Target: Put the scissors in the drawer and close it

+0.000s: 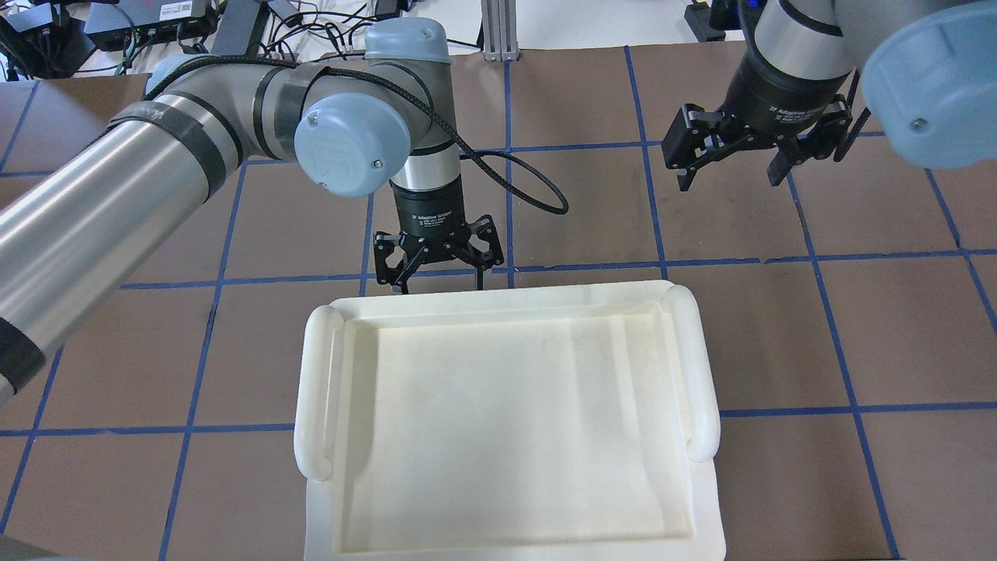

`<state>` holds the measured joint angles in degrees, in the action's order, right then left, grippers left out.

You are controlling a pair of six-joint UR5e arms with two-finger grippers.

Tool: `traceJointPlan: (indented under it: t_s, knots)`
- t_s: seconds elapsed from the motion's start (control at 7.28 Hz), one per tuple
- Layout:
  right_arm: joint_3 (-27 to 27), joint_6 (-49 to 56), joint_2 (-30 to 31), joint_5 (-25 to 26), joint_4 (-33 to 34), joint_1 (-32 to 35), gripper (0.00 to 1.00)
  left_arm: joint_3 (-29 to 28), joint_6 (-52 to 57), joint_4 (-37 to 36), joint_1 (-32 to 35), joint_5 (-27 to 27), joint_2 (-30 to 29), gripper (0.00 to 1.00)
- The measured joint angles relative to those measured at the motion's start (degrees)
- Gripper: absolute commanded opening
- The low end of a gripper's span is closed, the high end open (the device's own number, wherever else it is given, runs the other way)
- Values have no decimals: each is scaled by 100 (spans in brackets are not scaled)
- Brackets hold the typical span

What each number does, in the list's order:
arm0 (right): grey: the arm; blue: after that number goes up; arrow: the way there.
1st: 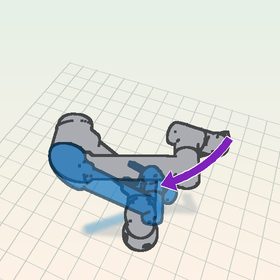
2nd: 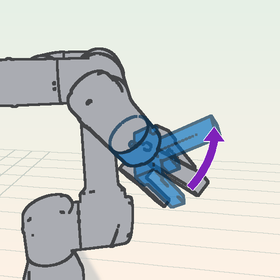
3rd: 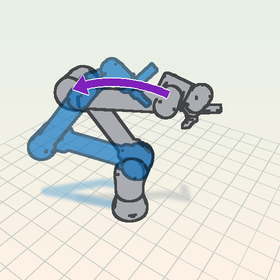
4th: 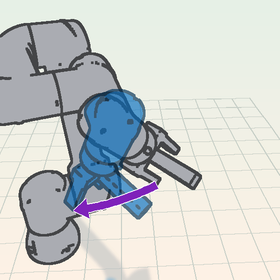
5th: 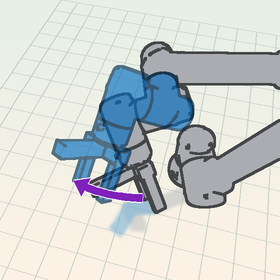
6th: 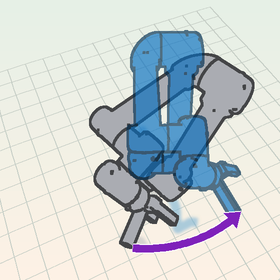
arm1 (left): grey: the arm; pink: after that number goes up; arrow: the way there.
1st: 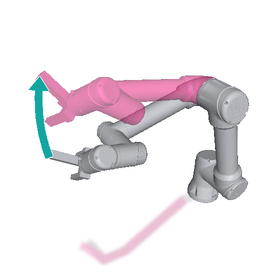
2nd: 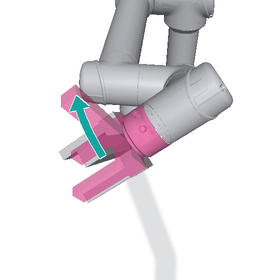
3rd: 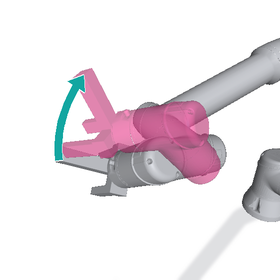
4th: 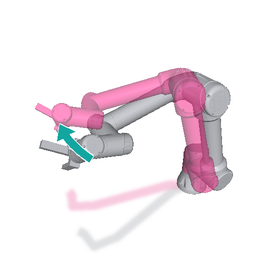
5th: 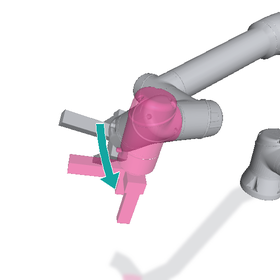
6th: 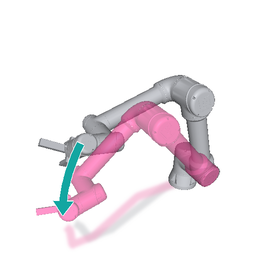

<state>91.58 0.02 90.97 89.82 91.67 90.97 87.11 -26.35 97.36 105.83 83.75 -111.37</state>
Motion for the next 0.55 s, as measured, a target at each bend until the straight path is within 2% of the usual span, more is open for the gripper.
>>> traceJointPlan:
  t_s: [0.55]
  knots:
    - [7,6,-4,12,-2,-6,100,25,-4,153,-29,-245,13,100]
